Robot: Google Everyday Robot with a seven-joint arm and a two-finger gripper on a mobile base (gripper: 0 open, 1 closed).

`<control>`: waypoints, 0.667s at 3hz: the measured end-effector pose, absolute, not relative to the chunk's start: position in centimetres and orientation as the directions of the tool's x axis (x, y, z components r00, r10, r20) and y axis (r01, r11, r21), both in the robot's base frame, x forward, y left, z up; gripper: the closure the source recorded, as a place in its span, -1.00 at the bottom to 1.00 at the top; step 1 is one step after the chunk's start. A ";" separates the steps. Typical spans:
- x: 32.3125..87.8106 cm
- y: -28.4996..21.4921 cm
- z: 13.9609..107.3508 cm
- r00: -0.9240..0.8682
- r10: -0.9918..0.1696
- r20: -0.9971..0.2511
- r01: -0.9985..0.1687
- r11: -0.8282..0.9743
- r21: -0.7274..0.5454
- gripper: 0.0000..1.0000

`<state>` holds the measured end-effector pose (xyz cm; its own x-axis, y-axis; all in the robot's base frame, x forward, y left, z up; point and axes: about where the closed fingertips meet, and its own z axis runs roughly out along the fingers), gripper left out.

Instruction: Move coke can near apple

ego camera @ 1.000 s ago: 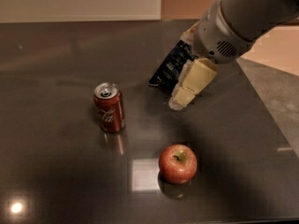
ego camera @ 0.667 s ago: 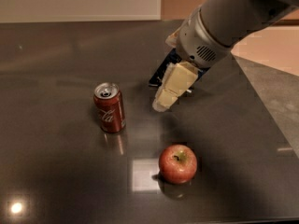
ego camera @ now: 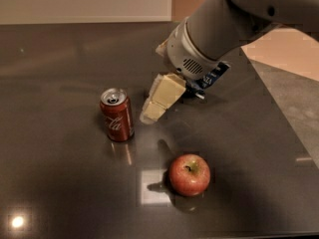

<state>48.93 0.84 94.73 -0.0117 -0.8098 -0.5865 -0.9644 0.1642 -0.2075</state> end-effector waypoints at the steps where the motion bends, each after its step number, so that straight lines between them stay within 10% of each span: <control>1: 48.7 2.9 93.9 0.008 -0.799 -0.602 -0.967 0.147 -0.208 -1.00; 2: 48.6 4.9 92.8 0.020 -0.798 -0.602 -0.973 0.122 -0.194 -1.00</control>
Offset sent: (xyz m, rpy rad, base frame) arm -0.0018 0.0637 -0.0373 0.0210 0.0388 0.0763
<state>48.58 4.91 92.78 0.0200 -0.7983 -0.6019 -0.9734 0.1219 -0.1940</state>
